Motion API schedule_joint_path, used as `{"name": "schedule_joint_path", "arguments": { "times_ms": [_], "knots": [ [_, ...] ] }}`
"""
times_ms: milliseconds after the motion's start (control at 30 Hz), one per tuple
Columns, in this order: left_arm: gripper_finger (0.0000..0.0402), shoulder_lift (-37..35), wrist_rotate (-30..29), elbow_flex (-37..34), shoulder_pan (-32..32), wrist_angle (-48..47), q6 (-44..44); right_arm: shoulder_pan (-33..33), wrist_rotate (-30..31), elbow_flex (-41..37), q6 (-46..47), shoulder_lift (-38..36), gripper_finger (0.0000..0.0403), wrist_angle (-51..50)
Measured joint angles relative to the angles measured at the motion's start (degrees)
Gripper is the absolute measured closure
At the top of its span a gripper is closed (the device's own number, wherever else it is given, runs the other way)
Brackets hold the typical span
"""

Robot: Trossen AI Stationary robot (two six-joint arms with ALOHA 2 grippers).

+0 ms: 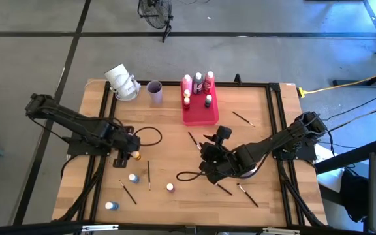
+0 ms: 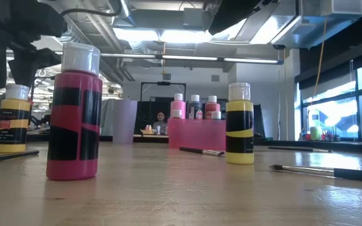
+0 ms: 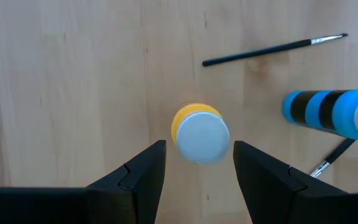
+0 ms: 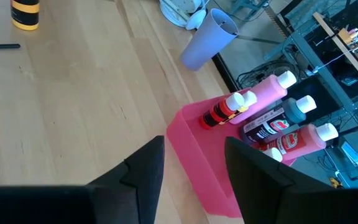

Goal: Pick & Place Paint Supplies
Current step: Put the left yellow paint bottle into the red bin

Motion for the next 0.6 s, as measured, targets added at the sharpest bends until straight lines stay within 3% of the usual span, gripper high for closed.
{"name": "schedule_joint_path", "arguments": {
  "times_ms": [600],
  "knots": [
    [0.0217, 5.9, 0.3, 0.0, 0.0, 2.6, -1.1, 0.0, -1.4, 0.0, 0.0, 0.0, 0.0231, -0.1]
  ]
}}
